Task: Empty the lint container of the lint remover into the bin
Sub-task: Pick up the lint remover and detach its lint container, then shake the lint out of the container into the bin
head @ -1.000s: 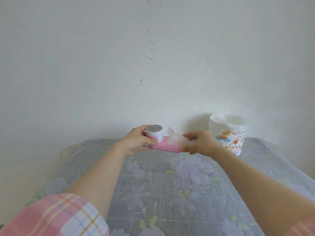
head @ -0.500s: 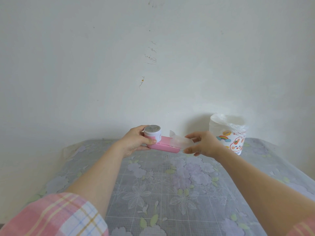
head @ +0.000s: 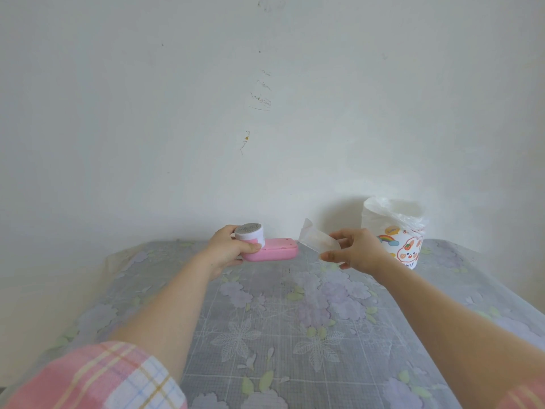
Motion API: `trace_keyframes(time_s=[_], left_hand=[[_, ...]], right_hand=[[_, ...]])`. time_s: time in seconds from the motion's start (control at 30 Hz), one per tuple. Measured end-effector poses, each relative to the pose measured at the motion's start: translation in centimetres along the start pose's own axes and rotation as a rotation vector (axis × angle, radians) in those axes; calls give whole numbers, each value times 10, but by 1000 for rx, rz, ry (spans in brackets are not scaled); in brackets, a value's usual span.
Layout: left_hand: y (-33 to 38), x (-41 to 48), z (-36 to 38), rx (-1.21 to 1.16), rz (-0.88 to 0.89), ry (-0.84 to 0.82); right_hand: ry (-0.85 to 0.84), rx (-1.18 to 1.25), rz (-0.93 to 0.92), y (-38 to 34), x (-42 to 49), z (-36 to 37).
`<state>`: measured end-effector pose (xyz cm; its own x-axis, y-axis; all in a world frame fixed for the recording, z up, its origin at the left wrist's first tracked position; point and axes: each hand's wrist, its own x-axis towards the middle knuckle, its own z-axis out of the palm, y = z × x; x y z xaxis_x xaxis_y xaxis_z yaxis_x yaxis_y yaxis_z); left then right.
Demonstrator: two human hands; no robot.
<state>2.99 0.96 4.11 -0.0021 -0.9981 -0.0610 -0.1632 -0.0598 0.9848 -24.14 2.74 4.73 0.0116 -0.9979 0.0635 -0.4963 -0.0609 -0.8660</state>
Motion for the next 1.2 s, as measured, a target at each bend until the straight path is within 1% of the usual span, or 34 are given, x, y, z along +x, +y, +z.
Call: trace_keyframes(time_s=[0.1,0.3,0.43,0.57,0.73,0.8,0.97,1.07,1.2], left_hand=[[-11,4,-1,58,-9,59],[-31,13,-1,130,-13,103],[-42,18,-2,193,-8,144],[-42,17,-5,251,-8,141],[-37,12,-5,315,-7,124],[-30,7,-2,342,36,160],[-8,-2,9,424,216,348],[7,-5,19,467,281,345],[20,-10,42,516,333,281]], right_hand=[[6,3,0,2,1,1],[1,-29,20,6,3,4],[1,3,20,7,4,9],[19,20,5,7,6,12],[41,108,-4,7,7,13],[49,161,-3,4,4,9],[67,363,26,-6,-7,-5],[100,442,23,-13,-15,-16],[158,425,6,-14,-26,-34]])
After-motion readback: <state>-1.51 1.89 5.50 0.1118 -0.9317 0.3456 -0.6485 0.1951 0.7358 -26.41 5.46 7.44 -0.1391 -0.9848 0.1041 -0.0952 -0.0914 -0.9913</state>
